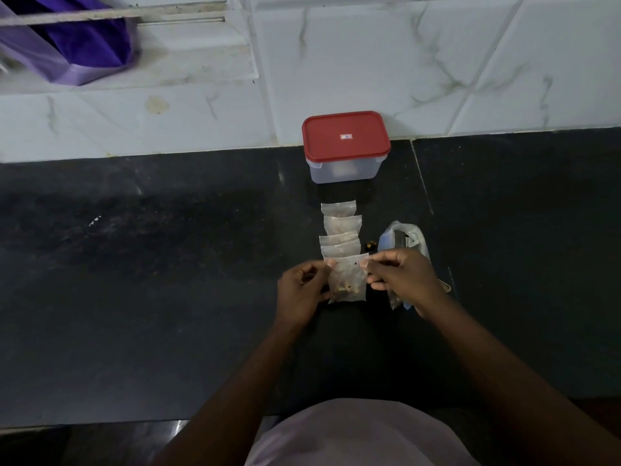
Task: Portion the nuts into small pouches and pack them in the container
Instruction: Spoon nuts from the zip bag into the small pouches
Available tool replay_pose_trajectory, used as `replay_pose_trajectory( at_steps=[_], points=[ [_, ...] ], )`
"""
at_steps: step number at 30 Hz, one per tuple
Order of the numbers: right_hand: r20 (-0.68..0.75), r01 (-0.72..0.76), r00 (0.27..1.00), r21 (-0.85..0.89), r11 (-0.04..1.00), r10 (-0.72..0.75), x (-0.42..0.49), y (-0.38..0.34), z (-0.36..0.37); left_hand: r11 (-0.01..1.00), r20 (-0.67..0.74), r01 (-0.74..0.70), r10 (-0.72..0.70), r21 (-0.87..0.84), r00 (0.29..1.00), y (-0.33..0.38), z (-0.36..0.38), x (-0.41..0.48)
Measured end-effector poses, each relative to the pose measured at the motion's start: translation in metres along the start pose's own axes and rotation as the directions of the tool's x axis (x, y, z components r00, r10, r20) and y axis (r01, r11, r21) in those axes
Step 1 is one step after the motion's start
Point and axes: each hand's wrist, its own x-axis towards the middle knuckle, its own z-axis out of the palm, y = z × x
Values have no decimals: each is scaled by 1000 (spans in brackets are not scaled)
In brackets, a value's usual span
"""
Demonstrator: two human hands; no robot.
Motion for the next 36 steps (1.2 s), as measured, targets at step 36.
replay_pose_trajectory(
  at_steps=[36],
  points=[
    [-38, 187, 976, -337, 923, -212, 12, 9, -2, 897, -180, -37, 128, 439, 975, 1, 0, 16]
  ],
)
